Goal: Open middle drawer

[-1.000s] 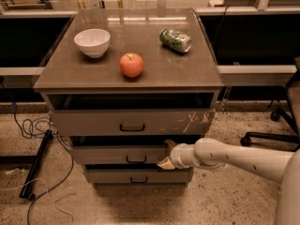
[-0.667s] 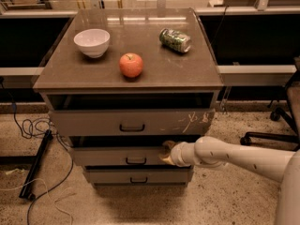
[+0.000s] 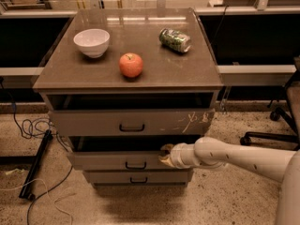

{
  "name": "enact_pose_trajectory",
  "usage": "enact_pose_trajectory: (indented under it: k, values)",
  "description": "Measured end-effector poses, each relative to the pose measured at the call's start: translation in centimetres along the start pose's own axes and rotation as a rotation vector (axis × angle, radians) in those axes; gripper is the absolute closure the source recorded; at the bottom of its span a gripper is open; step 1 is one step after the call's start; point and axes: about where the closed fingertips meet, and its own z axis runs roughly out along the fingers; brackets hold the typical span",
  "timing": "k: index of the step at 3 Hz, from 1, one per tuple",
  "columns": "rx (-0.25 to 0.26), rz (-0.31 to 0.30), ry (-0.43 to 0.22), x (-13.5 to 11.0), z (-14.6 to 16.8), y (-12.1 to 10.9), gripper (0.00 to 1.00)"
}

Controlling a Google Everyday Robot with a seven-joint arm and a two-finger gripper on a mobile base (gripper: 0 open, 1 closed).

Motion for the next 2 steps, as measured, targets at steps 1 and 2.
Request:
enact_pose_trajectory:
  k: [1,2]
  values:
    - [0.003,0.014,0.005,0.22,-0.72,0.74,1.0]
    - [0.003,0.014,0.005,0.22,-0.71,0.74,0.81]
